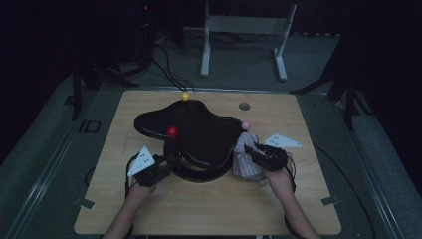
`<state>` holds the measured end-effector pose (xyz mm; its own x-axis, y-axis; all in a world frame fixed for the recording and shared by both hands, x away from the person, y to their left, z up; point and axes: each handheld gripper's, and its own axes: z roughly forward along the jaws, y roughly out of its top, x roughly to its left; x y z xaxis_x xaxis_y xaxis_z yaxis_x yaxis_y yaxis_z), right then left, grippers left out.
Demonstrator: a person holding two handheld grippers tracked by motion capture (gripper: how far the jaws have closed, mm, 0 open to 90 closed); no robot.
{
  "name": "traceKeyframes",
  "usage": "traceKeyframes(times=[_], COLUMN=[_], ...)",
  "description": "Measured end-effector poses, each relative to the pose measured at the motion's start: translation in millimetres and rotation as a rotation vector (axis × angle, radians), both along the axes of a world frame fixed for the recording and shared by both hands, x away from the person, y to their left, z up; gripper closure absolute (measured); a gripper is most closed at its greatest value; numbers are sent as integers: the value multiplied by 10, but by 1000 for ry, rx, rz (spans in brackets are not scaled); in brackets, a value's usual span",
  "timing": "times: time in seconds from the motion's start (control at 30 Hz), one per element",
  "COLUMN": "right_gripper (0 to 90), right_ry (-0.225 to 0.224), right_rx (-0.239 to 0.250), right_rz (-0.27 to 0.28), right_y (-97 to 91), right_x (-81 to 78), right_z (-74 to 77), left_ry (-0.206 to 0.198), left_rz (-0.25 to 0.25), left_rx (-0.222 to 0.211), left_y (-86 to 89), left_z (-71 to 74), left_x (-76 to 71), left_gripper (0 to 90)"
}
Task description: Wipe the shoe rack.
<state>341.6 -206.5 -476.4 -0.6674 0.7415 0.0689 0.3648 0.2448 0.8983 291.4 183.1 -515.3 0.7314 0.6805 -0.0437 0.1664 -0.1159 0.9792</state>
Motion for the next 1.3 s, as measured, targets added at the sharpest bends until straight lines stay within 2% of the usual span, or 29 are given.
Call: traceKeyframes(times=[0.07,0.13,0.27,0.3,0.37,0.5,0.7,0.77,0.87,0.93,1.1,1.2,1.3], right_gripper=[711,710,710,710,709,709,708,709,709,709,709,709,709], right_ry=[21,27,-7,-7,-11,12,-34,-34,-10,-6,-56,-77,-35], right_rx=[-8,-13,15,7,-18,-12,18,4,1,-7,21,-5,7], right_rz=[1,2,16,24,33,40,58,65,72,69,79,87,93], right_y=[-3,-20,-18,2,63,79,85,131,157,154,132,194,210], right_x=[9,1,-72,-80,-93,-93,-189,-200,-189,-190,-273,-319,-287], right_z=[-41,-21,95,99,61,6,175,146,68,70,248,259,160], left_ry=[-1,-1,0,0,1,1,1,3,3,3,3,4,6], left_rz=[-2,-3,-3,-3,0,0,-3,0,-2,-2,-5,-3,2], left_rx=[-3,-2,-5,-6,-3,-3,1,2,3,4,3,0,3], left_y=[-1,0,-3,-3,-5,-6,-10,-12,-11,-14,-17,-17,-21], left_z=[-3,-2,-4,-4,-1,-2,1,5,4,7,5,4,9], left_x=[-1,0,0,0,-2,-3,-4,-6,-6,-5,-5,-7,-11], left_gripper=[757,757,757,757,757,757,757,757,757,757,757,757,757])
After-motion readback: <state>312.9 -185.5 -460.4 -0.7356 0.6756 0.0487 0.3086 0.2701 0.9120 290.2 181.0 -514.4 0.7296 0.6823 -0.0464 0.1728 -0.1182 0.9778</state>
